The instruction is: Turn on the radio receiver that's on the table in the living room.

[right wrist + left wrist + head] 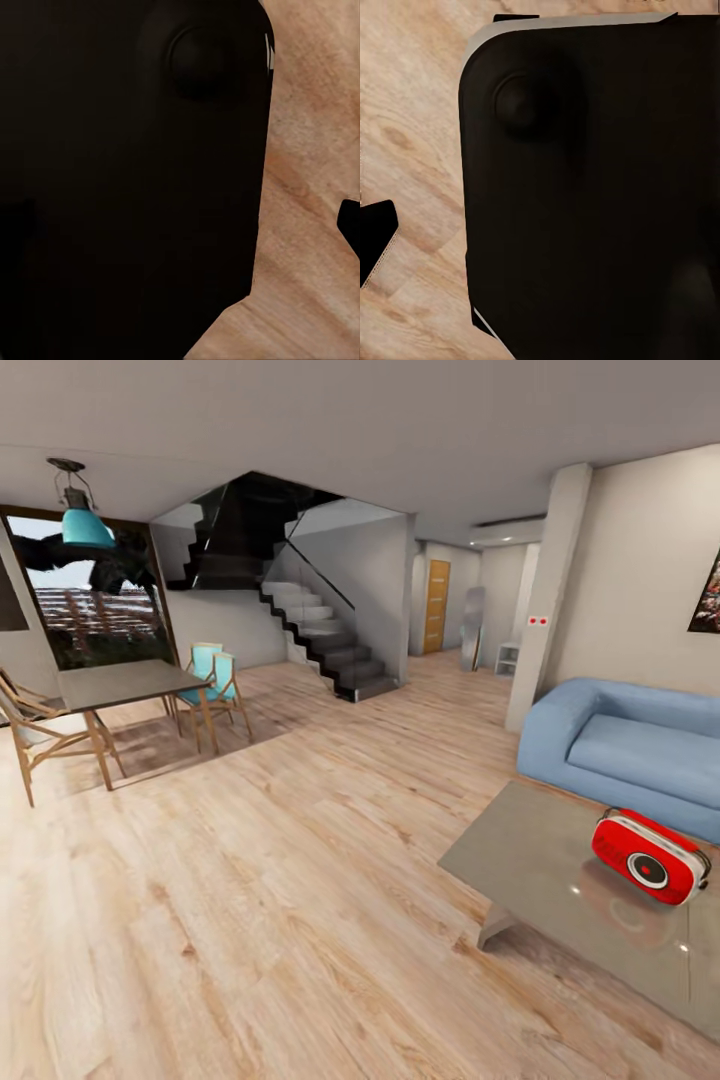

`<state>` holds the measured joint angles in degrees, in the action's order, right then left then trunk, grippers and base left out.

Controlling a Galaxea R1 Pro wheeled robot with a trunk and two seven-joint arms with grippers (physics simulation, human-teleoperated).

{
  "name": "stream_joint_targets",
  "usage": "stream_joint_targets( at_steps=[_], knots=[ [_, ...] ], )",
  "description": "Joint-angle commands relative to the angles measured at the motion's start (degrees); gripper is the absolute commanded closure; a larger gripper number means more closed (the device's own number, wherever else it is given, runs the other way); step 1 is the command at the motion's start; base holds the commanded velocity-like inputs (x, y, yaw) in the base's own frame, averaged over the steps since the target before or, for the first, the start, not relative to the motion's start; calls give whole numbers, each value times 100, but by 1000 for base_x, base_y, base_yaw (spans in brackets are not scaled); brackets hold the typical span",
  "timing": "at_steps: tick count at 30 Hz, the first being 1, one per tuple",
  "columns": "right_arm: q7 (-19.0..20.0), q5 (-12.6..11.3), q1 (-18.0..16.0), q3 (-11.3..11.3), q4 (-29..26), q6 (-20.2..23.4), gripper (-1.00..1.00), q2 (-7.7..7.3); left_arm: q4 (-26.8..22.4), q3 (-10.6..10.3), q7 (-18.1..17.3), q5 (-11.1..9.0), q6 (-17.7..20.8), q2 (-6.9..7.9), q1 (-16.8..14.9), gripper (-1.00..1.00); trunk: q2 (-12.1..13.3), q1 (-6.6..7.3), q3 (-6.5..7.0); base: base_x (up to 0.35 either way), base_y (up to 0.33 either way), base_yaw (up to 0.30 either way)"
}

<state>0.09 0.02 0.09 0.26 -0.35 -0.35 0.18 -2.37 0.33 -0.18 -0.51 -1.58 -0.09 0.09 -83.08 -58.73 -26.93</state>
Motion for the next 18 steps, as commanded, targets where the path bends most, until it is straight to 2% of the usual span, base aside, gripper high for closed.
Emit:
stream_joint_targets(
  at_steps=[1, 18],
  knots=[
    [0, 1, 0, 0, 0, 0, -100, 0, 0, -1, 0, 1, 0, 0, 0, -100, 0, 0, 0, 0, 0, -287],
    [0, 17, 0, 0, 0, 0, -100, 0, 0, -7, 0, -1, 0, 0, 0, -100, 0, 0, 0, 0, 0, -287]
  ],
)
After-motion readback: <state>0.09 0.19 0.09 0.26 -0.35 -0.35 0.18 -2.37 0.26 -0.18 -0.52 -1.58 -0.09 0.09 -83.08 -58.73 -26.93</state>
